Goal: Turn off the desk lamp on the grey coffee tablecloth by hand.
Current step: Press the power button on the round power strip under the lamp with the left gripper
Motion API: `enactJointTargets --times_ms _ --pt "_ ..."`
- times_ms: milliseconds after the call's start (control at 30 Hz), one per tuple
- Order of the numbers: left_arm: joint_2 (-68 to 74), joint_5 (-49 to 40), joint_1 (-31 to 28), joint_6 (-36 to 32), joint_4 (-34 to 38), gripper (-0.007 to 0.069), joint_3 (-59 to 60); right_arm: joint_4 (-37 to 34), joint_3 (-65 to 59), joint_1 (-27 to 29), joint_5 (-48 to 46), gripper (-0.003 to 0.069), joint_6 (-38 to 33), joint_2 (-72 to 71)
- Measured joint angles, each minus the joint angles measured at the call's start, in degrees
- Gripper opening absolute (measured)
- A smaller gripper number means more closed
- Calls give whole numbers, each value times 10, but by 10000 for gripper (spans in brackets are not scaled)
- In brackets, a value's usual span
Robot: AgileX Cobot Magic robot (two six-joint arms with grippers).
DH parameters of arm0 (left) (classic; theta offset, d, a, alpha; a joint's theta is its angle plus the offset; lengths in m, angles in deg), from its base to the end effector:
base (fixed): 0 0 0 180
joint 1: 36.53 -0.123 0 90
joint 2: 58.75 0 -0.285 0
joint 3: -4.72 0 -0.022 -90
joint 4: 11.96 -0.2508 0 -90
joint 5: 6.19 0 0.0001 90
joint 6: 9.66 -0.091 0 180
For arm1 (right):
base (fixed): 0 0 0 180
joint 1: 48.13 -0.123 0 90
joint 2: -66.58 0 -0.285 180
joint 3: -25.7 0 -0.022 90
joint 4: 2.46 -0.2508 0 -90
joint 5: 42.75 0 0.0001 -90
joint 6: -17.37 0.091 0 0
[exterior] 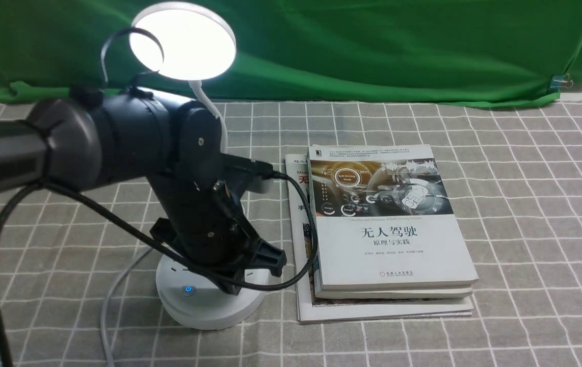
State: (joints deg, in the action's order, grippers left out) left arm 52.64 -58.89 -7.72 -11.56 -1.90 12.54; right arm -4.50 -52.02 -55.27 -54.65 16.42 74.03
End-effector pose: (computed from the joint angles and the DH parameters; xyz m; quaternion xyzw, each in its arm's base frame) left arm 0.2978 -0.1782 0.1960 0.2168 0.9709 -0.0877 0.0513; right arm 0.0552 0.0076 0.1917 -0.0423 0.7481 0.0500 0.6603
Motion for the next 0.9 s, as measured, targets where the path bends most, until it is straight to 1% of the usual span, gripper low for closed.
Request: enactJointTargets --times_ms 333,467,700,900 --pt "28 -2 -3 -2 5 -7 -11 0 0 0 0 35 0 0" --pt "21 -2 -3 -2 6 -6 -9 0 0 0 0 35 0 0" --pt "-32 -2 -3 -2 -3 -4 -4 0 0 0 0 35 0 0" --pt "-15 -3 -3 -2 -8 -4 -4 0 0 0 0 36 0 0"
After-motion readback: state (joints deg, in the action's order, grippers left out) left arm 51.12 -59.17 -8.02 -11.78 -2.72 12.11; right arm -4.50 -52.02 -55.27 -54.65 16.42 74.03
